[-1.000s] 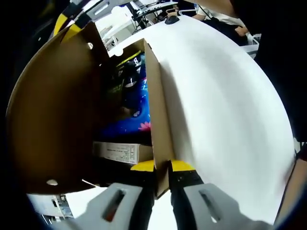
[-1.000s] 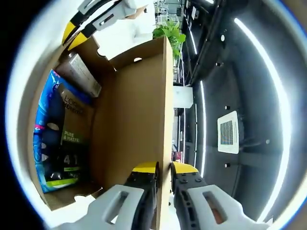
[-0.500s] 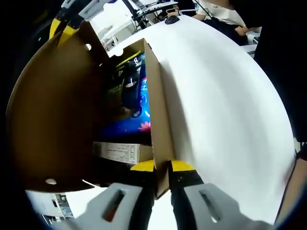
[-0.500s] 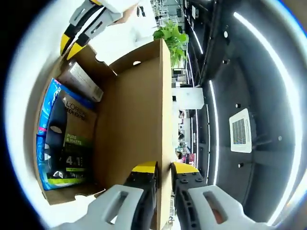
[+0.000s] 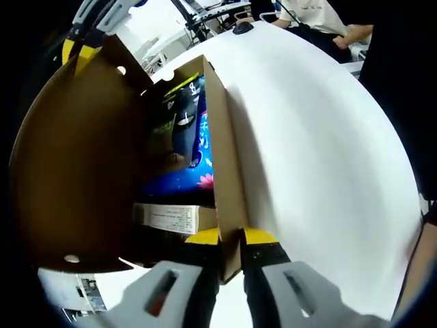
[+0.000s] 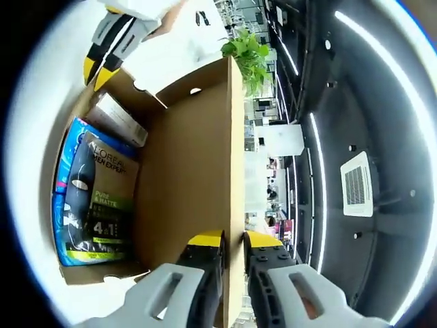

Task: Operate the shoe box by opening the lid, removing the specified soft item, and placing it in the target area until the item is outside and the box remains undamaged.

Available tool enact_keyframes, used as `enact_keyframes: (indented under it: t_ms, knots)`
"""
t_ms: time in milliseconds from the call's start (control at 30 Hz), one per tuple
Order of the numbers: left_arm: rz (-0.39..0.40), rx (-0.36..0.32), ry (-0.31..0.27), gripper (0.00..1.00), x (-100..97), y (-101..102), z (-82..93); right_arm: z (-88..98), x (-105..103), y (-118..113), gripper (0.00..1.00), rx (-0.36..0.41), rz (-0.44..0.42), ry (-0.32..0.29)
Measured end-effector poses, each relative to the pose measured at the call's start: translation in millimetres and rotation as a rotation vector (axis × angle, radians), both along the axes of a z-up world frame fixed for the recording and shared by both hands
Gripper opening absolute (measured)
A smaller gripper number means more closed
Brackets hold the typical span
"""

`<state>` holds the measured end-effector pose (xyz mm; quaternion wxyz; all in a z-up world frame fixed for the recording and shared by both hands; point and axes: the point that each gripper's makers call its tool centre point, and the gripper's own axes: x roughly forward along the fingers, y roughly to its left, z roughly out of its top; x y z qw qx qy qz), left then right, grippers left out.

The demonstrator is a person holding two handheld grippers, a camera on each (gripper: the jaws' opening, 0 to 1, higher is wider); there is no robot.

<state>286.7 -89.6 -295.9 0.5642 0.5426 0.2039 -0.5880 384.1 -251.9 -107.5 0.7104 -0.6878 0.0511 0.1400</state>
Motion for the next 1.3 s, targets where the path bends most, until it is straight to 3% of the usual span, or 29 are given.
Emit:
enact_keyframes:
  t_ms: [833,1100,1300]
  knots:
    - [0.0,0.011,0.002,0.11,-1.7,1,-3.8,3.1,30,-5,0.07,0.028,0.011,0.136]
    - [0.006,0.01,0.007,0.1,-3.2,1,-4.8,2.5,39,-7,0.08,0.081,0.02,0.236]
    - [0.005,0.006,0.008,0.1,-3.2,0,-4.7,0.2,51,-8,0.07,0.047,0.005,0.257]
